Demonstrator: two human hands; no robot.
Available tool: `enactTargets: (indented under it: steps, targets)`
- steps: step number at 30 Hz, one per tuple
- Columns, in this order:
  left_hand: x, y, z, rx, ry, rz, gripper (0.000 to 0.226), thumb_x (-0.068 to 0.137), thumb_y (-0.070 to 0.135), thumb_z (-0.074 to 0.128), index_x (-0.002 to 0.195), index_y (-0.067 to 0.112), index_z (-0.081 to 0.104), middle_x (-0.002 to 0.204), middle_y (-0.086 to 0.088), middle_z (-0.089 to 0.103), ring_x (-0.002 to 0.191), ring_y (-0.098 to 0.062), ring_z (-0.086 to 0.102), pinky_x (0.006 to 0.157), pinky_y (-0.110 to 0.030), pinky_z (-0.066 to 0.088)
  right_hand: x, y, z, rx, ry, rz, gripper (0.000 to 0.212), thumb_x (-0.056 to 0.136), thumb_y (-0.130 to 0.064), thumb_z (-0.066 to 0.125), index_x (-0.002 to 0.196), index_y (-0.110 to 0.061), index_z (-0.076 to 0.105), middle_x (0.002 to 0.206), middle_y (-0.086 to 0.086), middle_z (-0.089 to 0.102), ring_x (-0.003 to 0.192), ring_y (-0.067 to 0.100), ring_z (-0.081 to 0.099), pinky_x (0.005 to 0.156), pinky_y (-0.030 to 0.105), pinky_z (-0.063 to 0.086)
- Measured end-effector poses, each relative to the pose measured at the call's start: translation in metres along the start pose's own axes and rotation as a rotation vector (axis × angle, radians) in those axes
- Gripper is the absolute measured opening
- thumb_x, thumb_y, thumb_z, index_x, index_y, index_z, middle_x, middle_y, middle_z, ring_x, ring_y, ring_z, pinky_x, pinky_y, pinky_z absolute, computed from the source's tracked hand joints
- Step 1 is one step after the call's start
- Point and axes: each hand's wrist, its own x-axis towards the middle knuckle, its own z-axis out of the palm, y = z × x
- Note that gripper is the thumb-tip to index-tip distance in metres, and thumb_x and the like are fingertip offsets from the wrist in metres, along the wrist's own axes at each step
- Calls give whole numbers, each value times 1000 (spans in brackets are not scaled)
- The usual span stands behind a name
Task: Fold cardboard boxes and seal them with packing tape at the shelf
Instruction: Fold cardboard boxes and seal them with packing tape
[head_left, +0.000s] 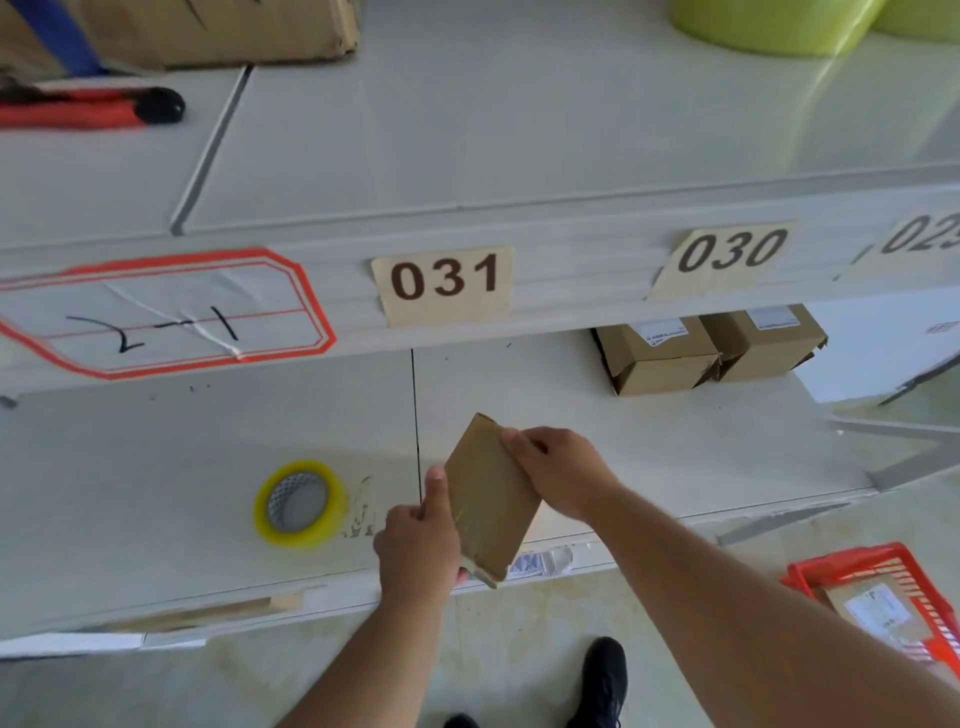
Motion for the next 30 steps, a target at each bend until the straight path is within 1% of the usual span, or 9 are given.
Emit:
enactTargets:
  steps: [3, 6, 9, 13, 16, 20, 22, 26, 30]
  targets:
    - [1, -3, 0, -184, -56, -13, 77, 71, 92, 38, 99, 25, 64, 99, -7, 71, 87, -29, 72, 73, -50, 64, -24, -4, 6, 4, 167, -233, 31, 104, -50, 51, 113, -27, 71, 94, -6, 74, 88, 15, 65, 82, 37, 58]
    - [-1, 6, 5, -462, -271, -99, 35, 93, 48, 41, 95, 22, 65, 96, -4, 74, 90, -23, 67, 90, -44, 51, -36, 5, 35, -308, 491, -620, 33, 104, -32, 53, 126, -17, 72, 127, 0, 73, 121, 16, 63, 103, 31, 53]
    - [5, -4, 14, -343, -311, -114, 35, 104, 19, 37, 89, 15, 68, 88, -12, 70, 80, -21, 65, 89, -40, 51, -36, 37, 75, -567, 398, -639, 46, 95, -33, 54, 133, -14, 71, 140, 2, 67, 134, 19, 59, 105, 36, 55]
    - [17, -2, 15, -72, -86, 65, 48, 106, 40, 33, 99, 18, 75, 100, -1, 70, 98, -26, 64, 95, -42, 52, -43, 58, 101, -681, 264, -587, 51, 95, -38, 43, 133, -19, 71, 146, 0, 62, 139, 17, 55, 114, 38, 47]
    - [20, 9, 25, 249, -126, 304, 59, 109, 50, 25, 103, 14, 71, 98, -4, 69, 88, -23, 59, 79, -34, 44, -44, 59, 98, -584, 250, -581, 49, 100, -36, 43, 140, -20, 66, 148, -2, 60, 141, 15, 52, 115, 37, 45]
    - [29, -2, 36, 337, -122, 347, 67, 107, 60, 21, 109, 20, 74, 104, -8, 75, 91, -28, 66, 77, -33, 47, -31, 63, 86, -602, 258, -534, 52, 107, -40, 36, 150, -18, 55, 157, -1, 50, 150, 13, 38, 122, 35, 26]
    - [33, -4, 37, 347, -119, 356, 66, 107, 60, 22, 110, 20, 74, 104, -9, 75, 92, -29, 67, 77, -33, 48, -22, 58, 80, -669, 218, -466, 60, 108, -46, 29, 158, -14, 42, 166, 2, 36, 156, 13, 21, 124, 37, 14]
    - [32, -5, 37, 355, -109, 402, 68, 107, 60, 22, 105, 18, 74, 98, -10, 74, 86, -28, 66, 75, -35, 49, 3, 46, 56, -732, 36, -251, 80, 104, -65, 5, 164, -16, -12, 169, -1, -22, 156, 13, -24, 127, 41, -14]
    - [35, -7, 37, 336, -109, 384, 67, 105, 61, 20, 93, 18, 71, 84, -5, 68, 83, -28, 64, 74, -37, 50, 32, 43, 42, -775, 72, -136, 93, 97, -76, -1, 162, -12, -19, 170, 3, -25, 155, 17, -29, 128, 45, -12]
